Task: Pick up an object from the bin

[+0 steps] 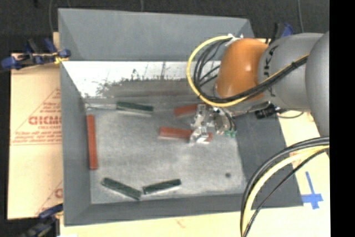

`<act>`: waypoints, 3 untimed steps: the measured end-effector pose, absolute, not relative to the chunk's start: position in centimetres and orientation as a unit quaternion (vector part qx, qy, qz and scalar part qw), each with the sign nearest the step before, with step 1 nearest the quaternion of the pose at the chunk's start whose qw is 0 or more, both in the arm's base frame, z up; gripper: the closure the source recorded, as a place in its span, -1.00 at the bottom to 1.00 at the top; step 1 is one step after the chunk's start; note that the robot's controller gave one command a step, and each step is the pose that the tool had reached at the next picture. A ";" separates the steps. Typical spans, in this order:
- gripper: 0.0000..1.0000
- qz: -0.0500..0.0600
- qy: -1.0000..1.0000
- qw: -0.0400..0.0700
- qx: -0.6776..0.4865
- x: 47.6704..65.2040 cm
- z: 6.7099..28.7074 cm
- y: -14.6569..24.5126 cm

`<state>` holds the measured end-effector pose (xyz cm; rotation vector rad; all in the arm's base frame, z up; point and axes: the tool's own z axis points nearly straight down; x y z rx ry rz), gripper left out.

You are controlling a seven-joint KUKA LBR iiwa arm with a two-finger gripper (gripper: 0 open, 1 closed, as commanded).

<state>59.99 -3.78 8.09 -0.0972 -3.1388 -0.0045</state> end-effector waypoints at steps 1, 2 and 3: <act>1.00 -0.001 -1.000 0.000 -0.031 59.9 8.3 -3.8; 1.00 -0.001 -1.000 -0.003 -0.031 60.0 8.4 -3.8; 1.00 -0.001 -1.000 -0.001 -0.031 59.9 8.8 -3.8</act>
Offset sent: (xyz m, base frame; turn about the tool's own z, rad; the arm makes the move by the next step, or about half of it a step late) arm -0.0002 -0.0001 0.0023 0.0000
